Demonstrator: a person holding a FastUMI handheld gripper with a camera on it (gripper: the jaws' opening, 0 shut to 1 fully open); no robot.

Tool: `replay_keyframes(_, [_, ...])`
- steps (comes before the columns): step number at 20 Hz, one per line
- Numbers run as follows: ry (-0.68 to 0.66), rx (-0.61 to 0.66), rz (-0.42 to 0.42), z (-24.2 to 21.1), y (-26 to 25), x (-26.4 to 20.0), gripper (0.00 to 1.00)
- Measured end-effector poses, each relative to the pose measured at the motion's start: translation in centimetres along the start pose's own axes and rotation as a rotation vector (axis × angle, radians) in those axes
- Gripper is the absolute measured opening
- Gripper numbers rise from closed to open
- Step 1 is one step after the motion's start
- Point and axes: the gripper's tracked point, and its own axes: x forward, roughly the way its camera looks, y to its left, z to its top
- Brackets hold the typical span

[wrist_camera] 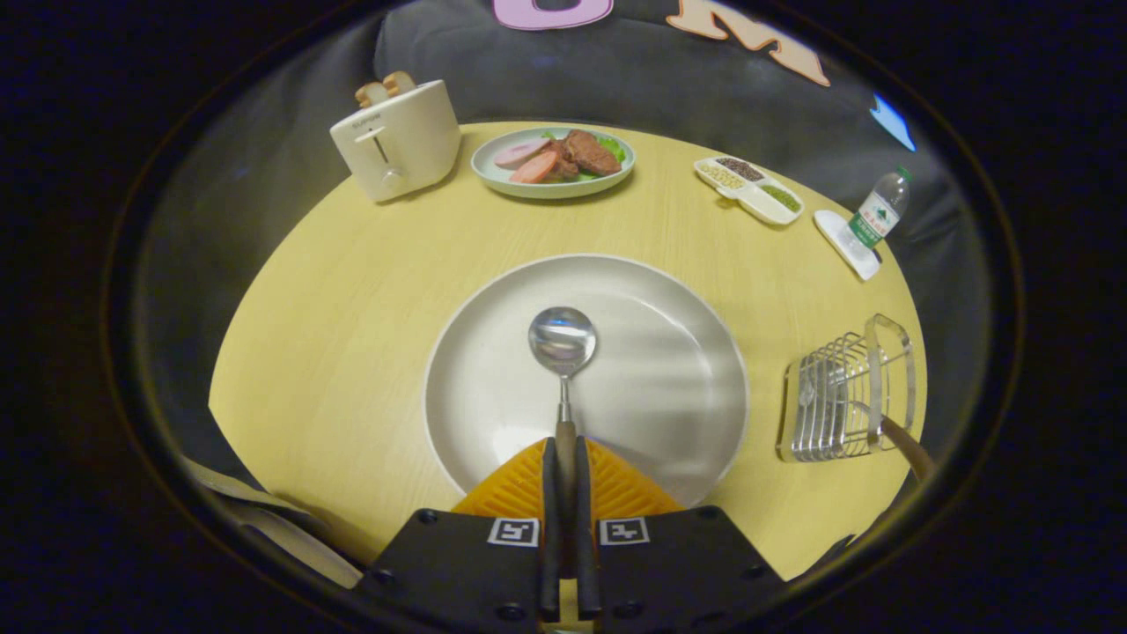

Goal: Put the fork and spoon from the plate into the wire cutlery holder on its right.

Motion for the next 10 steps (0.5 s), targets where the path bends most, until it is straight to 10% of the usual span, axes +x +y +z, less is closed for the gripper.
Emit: replay_keyframes(10, [0.048, 0.059, 0.025, 1.3, -3.7, -4.8, 0.04])
